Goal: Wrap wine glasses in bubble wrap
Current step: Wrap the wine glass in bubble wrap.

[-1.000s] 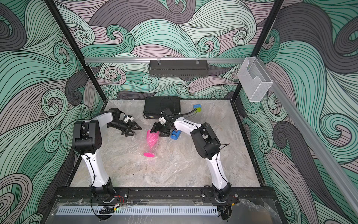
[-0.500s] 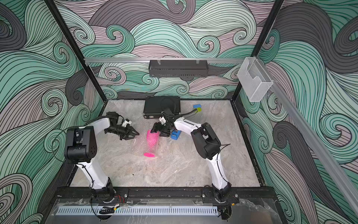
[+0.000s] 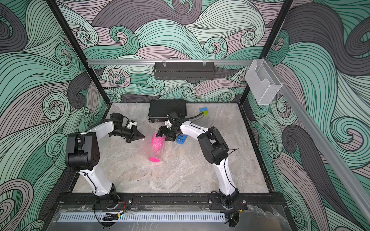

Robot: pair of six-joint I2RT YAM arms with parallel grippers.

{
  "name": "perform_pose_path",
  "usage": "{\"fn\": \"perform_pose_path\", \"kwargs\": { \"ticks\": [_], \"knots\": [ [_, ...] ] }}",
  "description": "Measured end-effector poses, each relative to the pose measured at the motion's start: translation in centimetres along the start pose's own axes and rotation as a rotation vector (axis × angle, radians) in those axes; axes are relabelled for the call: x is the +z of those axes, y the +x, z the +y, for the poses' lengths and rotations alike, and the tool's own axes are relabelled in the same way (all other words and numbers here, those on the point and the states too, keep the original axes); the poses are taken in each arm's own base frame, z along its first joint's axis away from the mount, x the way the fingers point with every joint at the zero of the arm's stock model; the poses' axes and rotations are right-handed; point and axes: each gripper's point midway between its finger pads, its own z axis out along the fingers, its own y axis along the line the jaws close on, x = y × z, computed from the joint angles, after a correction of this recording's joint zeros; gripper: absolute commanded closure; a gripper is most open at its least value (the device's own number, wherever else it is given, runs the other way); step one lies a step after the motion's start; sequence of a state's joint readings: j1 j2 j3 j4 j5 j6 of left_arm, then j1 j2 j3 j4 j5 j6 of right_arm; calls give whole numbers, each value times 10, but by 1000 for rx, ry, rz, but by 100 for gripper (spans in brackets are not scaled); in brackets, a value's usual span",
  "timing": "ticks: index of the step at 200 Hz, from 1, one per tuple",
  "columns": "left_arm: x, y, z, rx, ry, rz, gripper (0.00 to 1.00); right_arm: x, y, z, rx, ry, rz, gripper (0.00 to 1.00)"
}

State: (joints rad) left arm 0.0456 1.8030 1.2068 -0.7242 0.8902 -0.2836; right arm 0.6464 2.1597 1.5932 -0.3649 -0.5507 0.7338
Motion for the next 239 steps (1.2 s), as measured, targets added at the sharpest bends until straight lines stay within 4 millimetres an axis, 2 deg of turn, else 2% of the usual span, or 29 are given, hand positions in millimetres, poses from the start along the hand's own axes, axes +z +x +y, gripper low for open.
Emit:
{"fn": "perform_pose_path", "kwargs": {
  "ticks": [22,62,109,155,210,239],
  "knots": [
    [8,7,-18,28,41,25,100,0,-1,1,8,-3,-4,24],
    [24,17,-36,62,65,78,100,2,1,2,17,-6,-8,24],
    [35,21,-43,67,74,102,100,1,2,3,20,1,-15,24],
    [58,27,-43,36,91,151,100,1,3,2,26,9,-21,25],
    [69,31,-39,-6,127,203,70,-3,1,-4,45,28,-39,25],
    [69,32,-44,-6,159,223,68,-8,-1,-5,50,35,-52,24]
  ]
}}
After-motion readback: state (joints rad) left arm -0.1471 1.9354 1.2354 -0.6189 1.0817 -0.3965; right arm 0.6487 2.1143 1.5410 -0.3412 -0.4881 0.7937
